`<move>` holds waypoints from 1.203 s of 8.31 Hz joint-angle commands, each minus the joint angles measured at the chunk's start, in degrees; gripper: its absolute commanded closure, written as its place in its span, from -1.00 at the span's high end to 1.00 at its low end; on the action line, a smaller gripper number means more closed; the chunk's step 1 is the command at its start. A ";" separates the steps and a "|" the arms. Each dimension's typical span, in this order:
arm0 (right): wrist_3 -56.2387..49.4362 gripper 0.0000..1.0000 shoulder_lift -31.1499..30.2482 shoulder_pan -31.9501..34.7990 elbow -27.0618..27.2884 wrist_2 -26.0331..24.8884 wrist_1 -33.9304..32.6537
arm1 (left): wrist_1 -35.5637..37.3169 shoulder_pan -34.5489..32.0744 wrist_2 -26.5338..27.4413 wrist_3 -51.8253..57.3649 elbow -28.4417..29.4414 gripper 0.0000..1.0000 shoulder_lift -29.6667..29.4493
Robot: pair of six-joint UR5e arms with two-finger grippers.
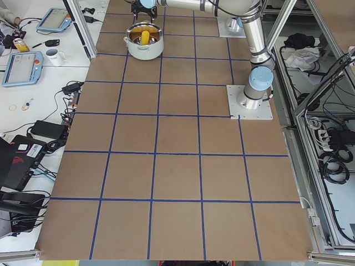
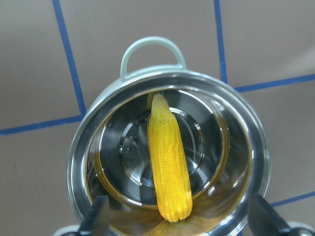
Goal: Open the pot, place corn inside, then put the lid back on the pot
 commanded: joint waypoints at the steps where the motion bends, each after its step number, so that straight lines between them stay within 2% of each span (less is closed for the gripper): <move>1: 0.54 -0.24 0.69 0.17 -0.78 0.98 -0.82 | -5.63 8.72 0.05 9.94 -2.05 1.00 6.32; 2: 0.89 -0.24 2.78 0.52 -2.35 2.55 -0.99 | -11.32 11.81 0.05 16.39 -2.93 1.00 9.75; 3: 0.98 -0.23 5.94 0.70 -6.63 3.35 -0.91 | -15.21 14.53 0.14 25.07 -4.76 1.00 13.52; 4: 0.98 -0.22 10.49 1.83 -10.15 3.62 -1.00 | -16.81 16.91 1.53 33.51 -7.57 1.00 16.95; 5: 2.28 -0.22 14.02 3.58 -11.32 5.10 -4.13 | -16.92 18.50 3.72 43.86 -10.12 1.00 20.82; 7: 6.32 -0.22 21.75 5.27 -11.68 7.47 -14.48 | -18.84 19.74 4.18 62.33 -14.70 1.00 27.85; 8: 6.43 -0.22 24.92 5.27 -11.86 7.40 -17.58 | -19.72 19.83 4.27 67.29 -15.23 1.00 29.89; 9: 6.52 -0.22 27.30 5.27 -12.47 6.79 -18.48 | -19.56 19.83 4.27 78.22 -14.63 1.00 30.08; 10: 6.52 -0.22 28.46 5.27 -12.47 6.70 -18.83 | -20.34 19.75 4.62 84.77 -14.63 1.00 30.52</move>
